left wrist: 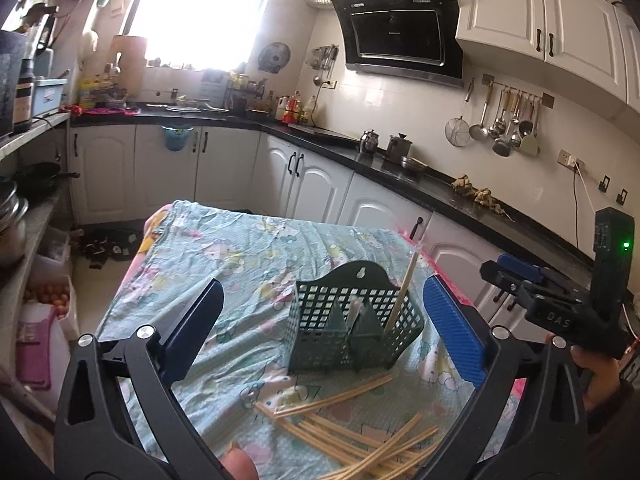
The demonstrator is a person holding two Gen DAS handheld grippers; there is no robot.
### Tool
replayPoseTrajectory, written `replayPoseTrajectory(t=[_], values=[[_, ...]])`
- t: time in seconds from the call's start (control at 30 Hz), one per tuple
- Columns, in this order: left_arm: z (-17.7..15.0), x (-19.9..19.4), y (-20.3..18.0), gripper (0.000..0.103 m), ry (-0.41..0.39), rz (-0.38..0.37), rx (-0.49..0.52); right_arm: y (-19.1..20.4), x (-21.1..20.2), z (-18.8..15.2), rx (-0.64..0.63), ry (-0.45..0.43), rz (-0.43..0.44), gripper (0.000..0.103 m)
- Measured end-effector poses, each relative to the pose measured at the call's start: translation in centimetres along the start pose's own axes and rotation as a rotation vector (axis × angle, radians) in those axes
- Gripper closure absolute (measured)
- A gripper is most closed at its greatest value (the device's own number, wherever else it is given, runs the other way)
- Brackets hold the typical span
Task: Organize utensils
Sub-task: 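Withdraw both open tools from the caddy back toward the loose chopsticks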
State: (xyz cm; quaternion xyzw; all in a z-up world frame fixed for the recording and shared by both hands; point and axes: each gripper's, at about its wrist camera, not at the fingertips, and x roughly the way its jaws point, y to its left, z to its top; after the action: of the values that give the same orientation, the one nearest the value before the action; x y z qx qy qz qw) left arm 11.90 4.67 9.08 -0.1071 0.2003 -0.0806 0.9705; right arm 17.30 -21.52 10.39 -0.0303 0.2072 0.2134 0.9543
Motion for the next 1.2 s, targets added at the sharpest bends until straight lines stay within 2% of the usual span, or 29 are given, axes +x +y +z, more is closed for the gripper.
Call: replayPoseTrajectory(t=[0.23, 0.77, 1.2], values=[[-1.7, -1.2, 0.9, 0.011, 0.018, 0.024, -0.017, 0.9, -1.4, -1.6, -0.006, 0.002, 0.019, 0.032], [-4.9, -2.4, 1.6, 0.011, 0.069, 0.048, -0.021, 2.1, -2.8, -4.9, -0.002, 0.042, 0.024, 0.024], [-7.3, -2.7, 2.5, 0.011, 0.111, 0.046, -0.045, 2.0, -3.4, -7.7, 0.009, 0.091, 0.001, 0.023]])
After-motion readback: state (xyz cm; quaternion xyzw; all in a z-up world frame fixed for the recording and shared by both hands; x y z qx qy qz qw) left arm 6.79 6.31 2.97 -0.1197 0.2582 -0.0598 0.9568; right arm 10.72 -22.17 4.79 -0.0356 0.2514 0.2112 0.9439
